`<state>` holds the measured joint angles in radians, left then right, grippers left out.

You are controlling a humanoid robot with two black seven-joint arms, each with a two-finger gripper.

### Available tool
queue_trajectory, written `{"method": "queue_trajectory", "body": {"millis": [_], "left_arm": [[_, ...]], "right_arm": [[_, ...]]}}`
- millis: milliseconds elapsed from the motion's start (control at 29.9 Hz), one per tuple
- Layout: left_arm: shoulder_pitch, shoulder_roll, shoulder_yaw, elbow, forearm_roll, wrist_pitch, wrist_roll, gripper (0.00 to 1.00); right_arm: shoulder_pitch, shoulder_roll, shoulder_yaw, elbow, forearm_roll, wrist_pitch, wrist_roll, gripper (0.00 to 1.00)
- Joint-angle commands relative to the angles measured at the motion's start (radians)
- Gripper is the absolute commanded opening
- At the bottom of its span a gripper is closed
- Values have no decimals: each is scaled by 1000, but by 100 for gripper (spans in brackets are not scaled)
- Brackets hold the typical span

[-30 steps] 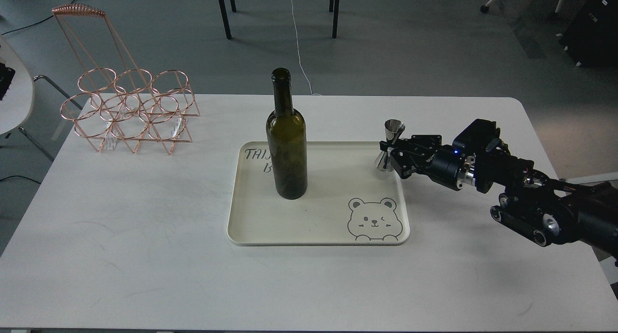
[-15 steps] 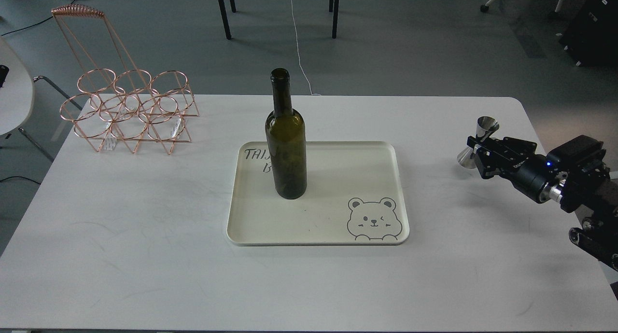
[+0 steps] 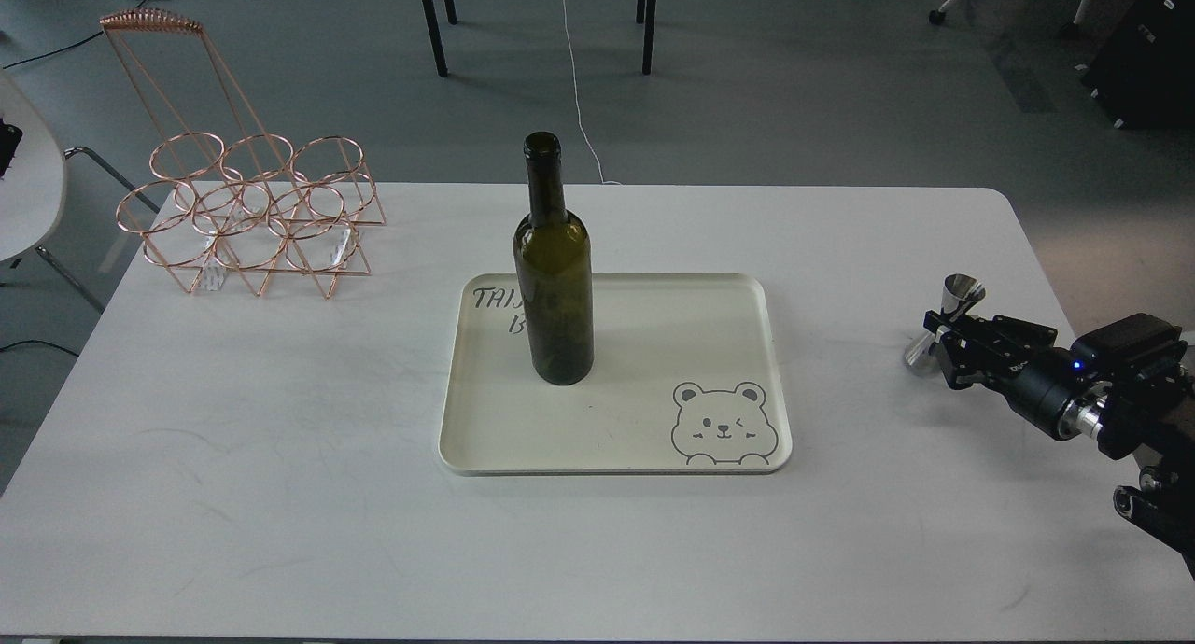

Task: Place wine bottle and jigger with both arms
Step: 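Carry the jigger off the tray and set it on the table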

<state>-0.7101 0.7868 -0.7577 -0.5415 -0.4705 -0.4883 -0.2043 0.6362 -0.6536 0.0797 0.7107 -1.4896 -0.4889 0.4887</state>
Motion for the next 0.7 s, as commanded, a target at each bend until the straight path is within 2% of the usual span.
{"method": "queue_trajectory", "body": {"millis": [0, 368, 668], "left_arm": [[0, 0, 0, 0, 0, 0, 0, 98], [0, 14, 0, 0, 0, 0, 0, 98], [0, 51, 8, -6, 3, 0, 16, 98]], "right_arm": [[-4, -4, 0, 3, 2, 0, 0, 25], [-35, -34, 5, 35, 6, 0, 0, 55], [-139, -256, 12, 269, 38, 0, 0, 85]]}}
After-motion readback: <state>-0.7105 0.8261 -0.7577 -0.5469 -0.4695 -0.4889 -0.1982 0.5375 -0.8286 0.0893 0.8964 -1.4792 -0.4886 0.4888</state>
